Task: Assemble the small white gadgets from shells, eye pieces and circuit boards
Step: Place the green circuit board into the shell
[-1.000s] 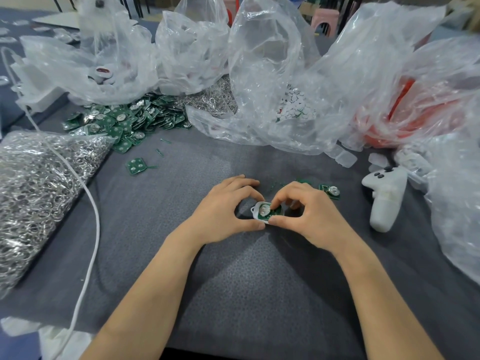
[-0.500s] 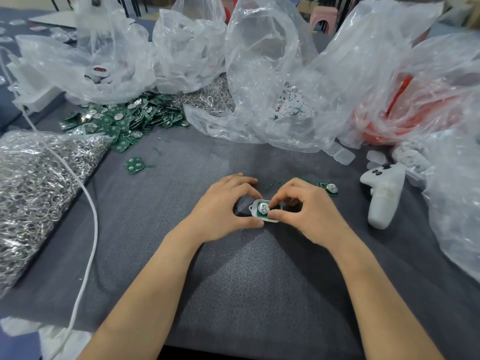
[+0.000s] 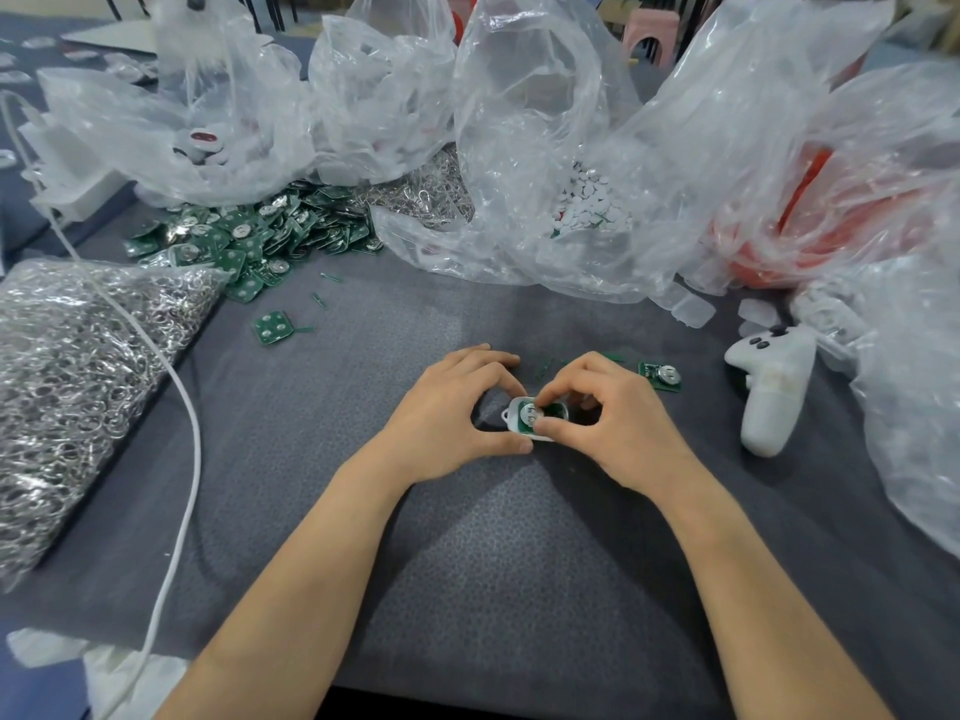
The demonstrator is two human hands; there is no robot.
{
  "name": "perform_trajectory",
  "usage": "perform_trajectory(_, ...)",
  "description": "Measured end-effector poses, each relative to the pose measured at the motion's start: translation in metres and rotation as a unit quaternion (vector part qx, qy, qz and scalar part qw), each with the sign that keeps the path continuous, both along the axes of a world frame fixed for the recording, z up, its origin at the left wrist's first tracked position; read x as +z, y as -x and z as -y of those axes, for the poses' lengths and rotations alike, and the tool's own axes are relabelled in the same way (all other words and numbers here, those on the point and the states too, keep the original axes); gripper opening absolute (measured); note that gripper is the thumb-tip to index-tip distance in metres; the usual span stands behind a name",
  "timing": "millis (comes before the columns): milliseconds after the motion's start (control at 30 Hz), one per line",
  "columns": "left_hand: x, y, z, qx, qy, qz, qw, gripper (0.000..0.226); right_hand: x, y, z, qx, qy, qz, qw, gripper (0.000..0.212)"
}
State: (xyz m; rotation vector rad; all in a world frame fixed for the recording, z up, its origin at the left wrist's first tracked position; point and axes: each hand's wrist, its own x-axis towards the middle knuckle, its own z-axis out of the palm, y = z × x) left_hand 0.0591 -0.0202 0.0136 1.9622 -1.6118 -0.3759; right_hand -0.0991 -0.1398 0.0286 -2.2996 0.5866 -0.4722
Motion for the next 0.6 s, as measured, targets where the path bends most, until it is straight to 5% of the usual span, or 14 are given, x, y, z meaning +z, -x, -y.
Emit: perform_trajectory(600, -0.0047, -0.0010, 0.0005, -0.002, 0.019, 0.014, 1.000, 0.041, -0.0040, -0.0013, 0.0033, -0.010, -0.052, 0.001, 0.999, 0.016)
